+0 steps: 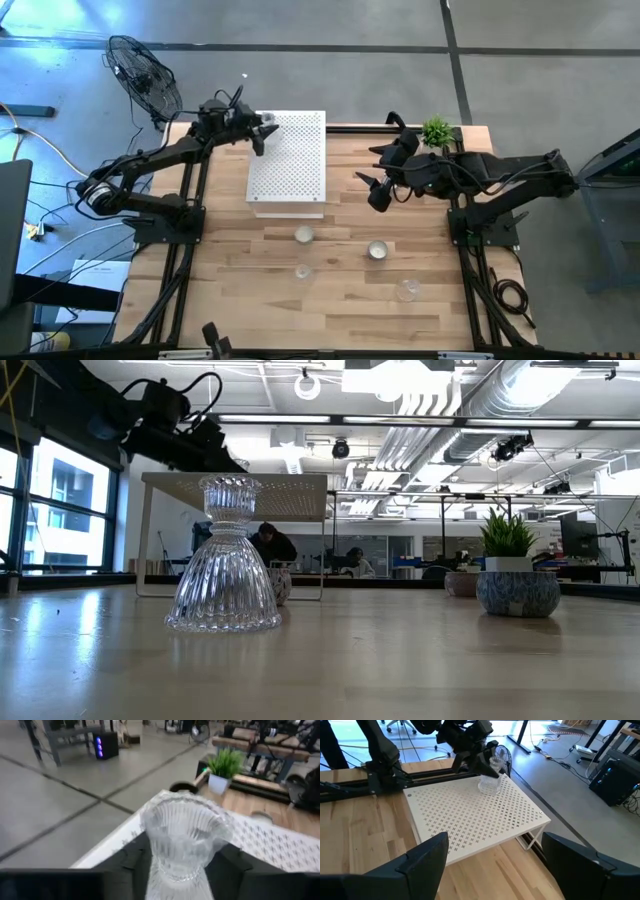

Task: Pick & Place candle stick holders
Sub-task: Put the top transparent candle holder on the shelf

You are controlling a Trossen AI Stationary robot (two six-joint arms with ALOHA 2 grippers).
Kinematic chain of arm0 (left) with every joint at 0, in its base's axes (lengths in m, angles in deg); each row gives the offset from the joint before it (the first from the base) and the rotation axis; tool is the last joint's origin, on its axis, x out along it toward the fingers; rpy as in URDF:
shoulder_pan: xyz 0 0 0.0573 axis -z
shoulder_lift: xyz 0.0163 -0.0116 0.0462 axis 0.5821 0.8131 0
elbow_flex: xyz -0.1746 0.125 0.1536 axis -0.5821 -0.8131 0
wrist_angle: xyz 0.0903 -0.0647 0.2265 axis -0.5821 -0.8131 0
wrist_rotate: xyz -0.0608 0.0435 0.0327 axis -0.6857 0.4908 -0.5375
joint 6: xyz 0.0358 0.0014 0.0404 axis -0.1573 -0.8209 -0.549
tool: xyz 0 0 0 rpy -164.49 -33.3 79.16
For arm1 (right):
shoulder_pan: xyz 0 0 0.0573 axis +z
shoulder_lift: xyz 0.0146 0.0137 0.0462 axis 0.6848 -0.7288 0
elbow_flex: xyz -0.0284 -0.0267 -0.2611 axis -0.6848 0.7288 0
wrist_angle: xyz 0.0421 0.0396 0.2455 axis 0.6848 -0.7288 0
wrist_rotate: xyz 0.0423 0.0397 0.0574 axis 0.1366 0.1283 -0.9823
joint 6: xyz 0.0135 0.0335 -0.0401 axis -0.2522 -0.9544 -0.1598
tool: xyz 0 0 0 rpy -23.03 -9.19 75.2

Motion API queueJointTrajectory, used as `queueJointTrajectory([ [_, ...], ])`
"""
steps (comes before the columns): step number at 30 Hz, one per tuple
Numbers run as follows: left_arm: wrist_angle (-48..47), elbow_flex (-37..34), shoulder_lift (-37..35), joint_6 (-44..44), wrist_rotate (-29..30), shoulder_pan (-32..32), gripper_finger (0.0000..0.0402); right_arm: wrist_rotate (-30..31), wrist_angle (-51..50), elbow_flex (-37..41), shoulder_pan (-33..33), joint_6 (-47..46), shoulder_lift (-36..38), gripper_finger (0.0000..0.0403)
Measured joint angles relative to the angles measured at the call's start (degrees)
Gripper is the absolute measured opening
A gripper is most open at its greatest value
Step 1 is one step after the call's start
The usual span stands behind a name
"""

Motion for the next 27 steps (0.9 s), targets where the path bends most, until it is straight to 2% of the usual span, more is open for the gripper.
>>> queueJointTrajectory([
  [4,-1.1,-0.1,0.1,1.6,-0.6,0.0,0.022,0.0,-0.1,0.0,0.0,0.0,0.0,0.0316],
  [8,-1.1,-0.1,0.1,2.6,-0.7,0.0,0.0246,0.0,-0.2,0.0,0.0,0.0,0.0,0.0316],
  [18,-1.8,-0.1,-2.7,4.1,-0.7,0.0,0.0252,0.0,-0.9,0.0,0.0,0.0,0.0,0.0316],
  [27,-11.8,-0.1,-7.9,0.3,4.0,0.0,0.0252,0.0,-0.9,0.0,0.0,0.0,0.0,0.0316],
])
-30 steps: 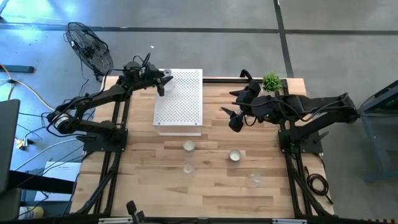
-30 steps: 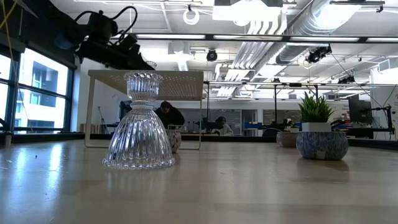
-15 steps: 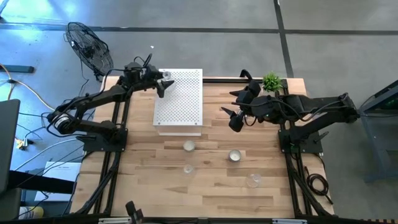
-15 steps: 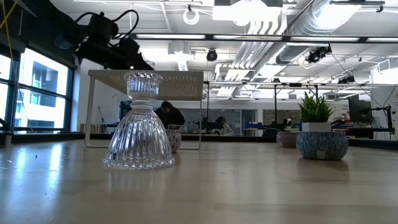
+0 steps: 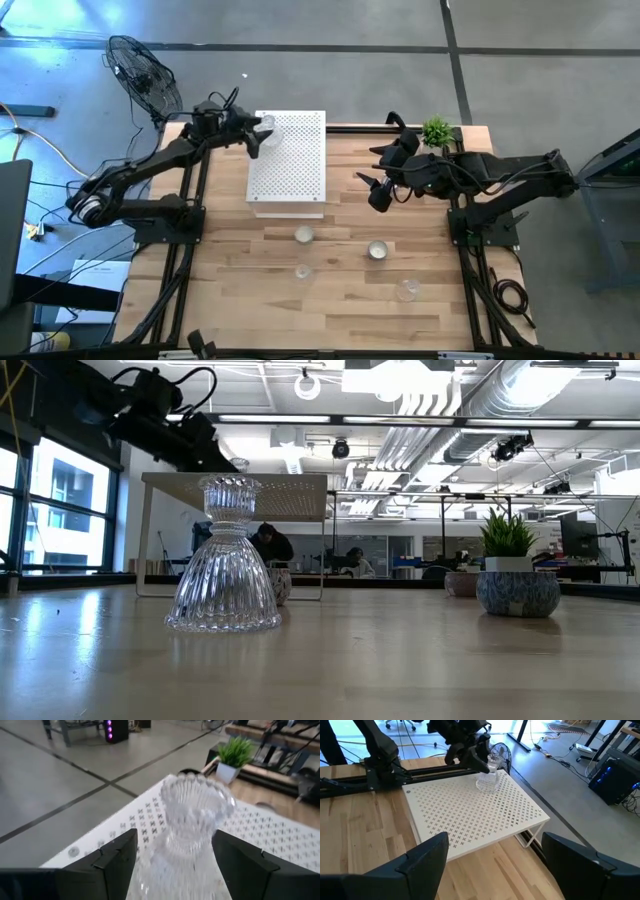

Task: Pick & Place candle stick holders
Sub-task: Put the top transparent candle holder on the shelf, then put the blue candle on the shelf

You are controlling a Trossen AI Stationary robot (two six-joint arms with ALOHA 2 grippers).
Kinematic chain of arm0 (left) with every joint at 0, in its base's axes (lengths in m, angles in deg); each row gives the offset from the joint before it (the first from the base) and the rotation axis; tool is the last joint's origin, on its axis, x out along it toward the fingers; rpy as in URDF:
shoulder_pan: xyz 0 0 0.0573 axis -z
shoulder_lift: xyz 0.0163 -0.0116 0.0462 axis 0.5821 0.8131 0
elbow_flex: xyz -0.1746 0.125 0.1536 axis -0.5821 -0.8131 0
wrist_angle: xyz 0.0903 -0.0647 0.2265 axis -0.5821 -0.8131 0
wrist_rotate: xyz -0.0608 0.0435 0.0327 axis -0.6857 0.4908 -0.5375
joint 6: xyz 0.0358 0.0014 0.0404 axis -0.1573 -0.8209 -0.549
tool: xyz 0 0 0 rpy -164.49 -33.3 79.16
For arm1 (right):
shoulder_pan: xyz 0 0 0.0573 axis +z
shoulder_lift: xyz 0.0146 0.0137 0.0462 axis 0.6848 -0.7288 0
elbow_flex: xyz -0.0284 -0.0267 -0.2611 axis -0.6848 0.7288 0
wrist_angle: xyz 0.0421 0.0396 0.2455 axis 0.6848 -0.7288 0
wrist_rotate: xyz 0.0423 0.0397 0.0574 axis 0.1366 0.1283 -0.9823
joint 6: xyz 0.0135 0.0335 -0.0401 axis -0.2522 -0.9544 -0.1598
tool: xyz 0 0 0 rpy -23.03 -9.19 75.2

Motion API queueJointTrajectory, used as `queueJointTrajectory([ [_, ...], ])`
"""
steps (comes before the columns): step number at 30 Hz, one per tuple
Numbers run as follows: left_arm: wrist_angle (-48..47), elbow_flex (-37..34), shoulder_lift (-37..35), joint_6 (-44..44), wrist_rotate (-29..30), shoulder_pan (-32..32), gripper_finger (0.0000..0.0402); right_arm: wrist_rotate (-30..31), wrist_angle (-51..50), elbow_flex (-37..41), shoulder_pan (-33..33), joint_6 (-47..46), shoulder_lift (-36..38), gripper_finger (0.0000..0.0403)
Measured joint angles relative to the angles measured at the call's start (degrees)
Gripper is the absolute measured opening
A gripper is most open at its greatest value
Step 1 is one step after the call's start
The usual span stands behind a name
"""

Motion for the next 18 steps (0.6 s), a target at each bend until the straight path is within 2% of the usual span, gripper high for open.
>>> queueJointTrajectory([
  [13,-13.4,0.0,-10.5,-2.8,0.0,0.0,0.0253,0.0,-0.8,0.0,0.0,0.0,0.0,0.0316],
  [18,-23.8,0.1,-16.7,-4.2,-2.7,0.0,0.0253,-0.1,-7.4,0.0,0.0,-1.8,0.0,0.0316],
])
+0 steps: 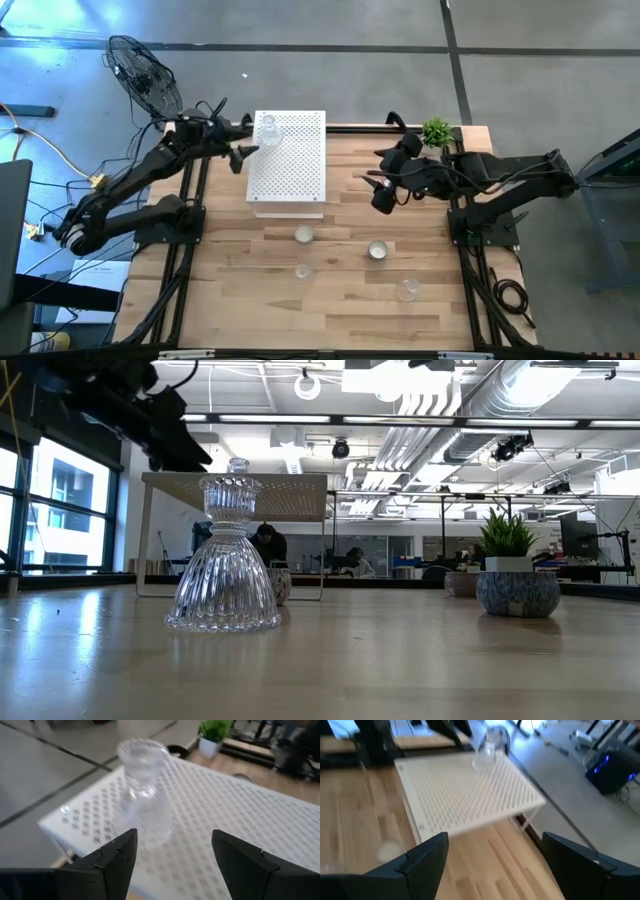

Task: Pick & Place candle stick holders
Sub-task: Put the blue candle on the shelf

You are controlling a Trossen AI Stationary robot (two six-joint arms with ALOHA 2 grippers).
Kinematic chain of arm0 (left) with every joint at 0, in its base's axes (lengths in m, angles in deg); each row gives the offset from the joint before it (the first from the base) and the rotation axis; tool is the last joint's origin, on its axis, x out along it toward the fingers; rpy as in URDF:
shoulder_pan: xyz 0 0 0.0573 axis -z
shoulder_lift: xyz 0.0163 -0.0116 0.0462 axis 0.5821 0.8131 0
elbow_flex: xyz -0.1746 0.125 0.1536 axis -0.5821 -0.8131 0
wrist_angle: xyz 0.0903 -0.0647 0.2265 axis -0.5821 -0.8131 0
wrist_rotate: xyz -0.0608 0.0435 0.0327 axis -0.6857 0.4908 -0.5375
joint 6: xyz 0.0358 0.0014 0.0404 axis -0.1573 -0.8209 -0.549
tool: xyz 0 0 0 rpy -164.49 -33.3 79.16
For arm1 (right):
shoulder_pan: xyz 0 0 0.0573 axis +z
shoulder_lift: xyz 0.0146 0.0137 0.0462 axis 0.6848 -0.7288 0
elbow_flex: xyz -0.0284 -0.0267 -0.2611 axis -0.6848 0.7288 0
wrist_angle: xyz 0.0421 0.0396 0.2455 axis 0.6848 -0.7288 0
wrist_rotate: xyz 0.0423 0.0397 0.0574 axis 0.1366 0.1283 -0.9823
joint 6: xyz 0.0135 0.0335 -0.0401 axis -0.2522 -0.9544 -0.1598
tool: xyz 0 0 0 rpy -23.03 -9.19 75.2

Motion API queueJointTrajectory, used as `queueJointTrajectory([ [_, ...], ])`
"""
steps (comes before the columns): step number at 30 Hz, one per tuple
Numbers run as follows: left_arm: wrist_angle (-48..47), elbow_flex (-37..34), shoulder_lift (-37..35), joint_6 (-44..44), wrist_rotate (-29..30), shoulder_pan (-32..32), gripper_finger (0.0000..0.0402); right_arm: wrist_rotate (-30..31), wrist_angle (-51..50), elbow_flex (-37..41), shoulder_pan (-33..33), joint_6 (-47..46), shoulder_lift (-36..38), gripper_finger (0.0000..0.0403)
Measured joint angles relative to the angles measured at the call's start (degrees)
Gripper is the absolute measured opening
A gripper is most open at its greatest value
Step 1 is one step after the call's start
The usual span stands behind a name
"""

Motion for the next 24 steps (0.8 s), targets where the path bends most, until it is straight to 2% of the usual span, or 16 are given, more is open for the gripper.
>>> queueJointTrajectory([
  [10,-6.3,0.0,-9.8,6.4,-7.1,0.0,0.0253,-9.1,-15.0,0.0,0.0,-10.8,0.0,0.0316],
  [14,-10.0,0.0,-12.1,6.5,-13.8,0.0,0.0253,-10.4,-21.4,1.7,0.0,-13.6,0.0,0.0316],
  [16,-11.0,0.0,-12.8,6.5,-17.2,0.0,0.0253,-13.2,-23.4,4.1,-0.1,-15.6,0.0,0.0316],
  [20,-11.7,0.0,-13.6,6.5,-22.1,0.0,0.0253,-20.7,-19.5,11.3,-0.4,-18.4,0.0,0.0316],
  [24,-11.8,0.0,-13.6,6.6,-28.0,0.0,0.0253,-24.2,-11.9,18.2,-0.4,-18.9,0.0,0.0316],
])
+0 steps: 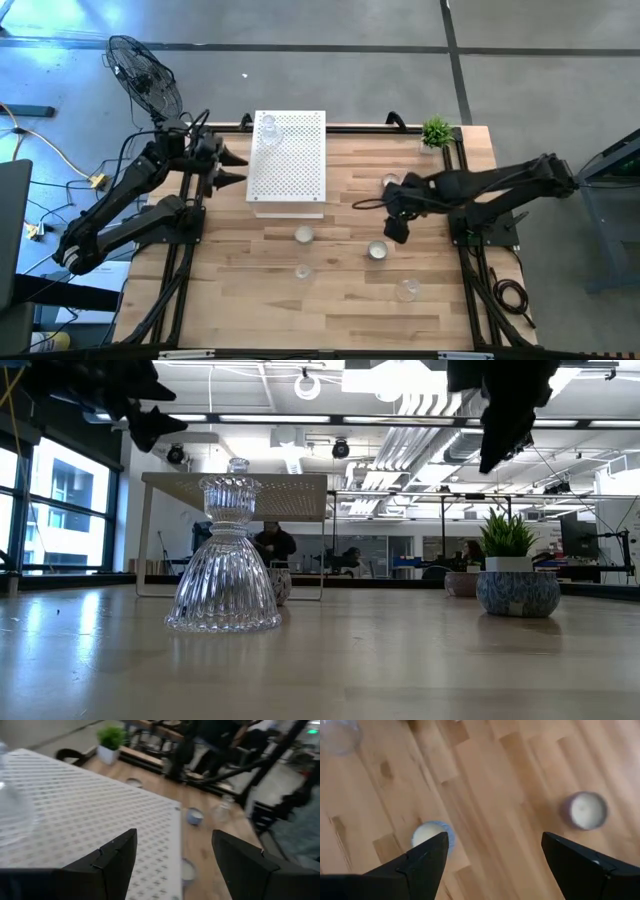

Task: Pick & Place candle stick holders
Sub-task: Put the blue candle on the shelf

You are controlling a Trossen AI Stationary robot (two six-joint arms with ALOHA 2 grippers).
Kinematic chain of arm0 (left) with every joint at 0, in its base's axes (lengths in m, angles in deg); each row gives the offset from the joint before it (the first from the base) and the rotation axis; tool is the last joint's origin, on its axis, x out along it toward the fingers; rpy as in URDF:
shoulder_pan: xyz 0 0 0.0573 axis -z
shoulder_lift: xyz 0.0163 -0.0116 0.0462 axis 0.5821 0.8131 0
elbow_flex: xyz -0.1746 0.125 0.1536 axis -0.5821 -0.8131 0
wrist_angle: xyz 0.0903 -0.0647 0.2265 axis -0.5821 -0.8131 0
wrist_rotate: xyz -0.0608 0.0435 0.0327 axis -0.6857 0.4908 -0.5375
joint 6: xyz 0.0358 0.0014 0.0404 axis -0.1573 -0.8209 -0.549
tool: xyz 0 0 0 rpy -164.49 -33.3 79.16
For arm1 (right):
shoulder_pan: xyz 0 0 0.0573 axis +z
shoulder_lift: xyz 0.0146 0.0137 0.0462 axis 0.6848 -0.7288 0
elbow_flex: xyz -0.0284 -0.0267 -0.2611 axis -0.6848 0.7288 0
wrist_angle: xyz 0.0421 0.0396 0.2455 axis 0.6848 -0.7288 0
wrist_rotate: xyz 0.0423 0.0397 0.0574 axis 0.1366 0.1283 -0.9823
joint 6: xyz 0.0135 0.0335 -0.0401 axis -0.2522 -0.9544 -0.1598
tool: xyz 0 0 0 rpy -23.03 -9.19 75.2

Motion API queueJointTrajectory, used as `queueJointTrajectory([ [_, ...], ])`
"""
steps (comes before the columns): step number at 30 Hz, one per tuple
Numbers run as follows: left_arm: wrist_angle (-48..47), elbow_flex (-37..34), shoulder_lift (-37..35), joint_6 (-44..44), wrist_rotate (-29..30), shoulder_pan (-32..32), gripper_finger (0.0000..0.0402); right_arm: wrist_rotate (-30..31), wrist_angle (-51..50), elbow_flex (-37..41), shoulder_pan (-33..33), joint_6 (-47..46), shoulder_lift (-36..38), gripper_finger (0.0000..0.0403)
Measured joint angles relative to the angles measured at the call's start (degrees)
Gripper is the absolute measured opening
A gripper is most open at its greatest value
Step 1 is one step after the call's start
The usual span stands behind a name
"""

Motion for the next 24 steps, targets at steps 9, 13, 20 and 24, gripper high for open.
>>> queueJointTrajectory([
  [9,0.0,0.0,0.1,-0.1,0.5,0.0,0.0253,-7.7,14.7,11.6,0.0,-2.2,0.0,0.0316],
  [13,1.0,-1.1,0.1,-0.1,0.7,0.0,0.0253,-9.0,19.0,15.0,0.0,-2.1,0.0,0.0316],
  [20,1.4,-2.6,0.1,1.1,1.9,0.0,0.0253,-9.0,23.5,18.4,0.6,-3.4,-0.1,0.0316],
  [24,2.3,-2.6,0.1,3.0,1.7,0.0,0.0253,-9.2,26.4,20.0,1.3,-3.5,-1.0,0.0316],
])
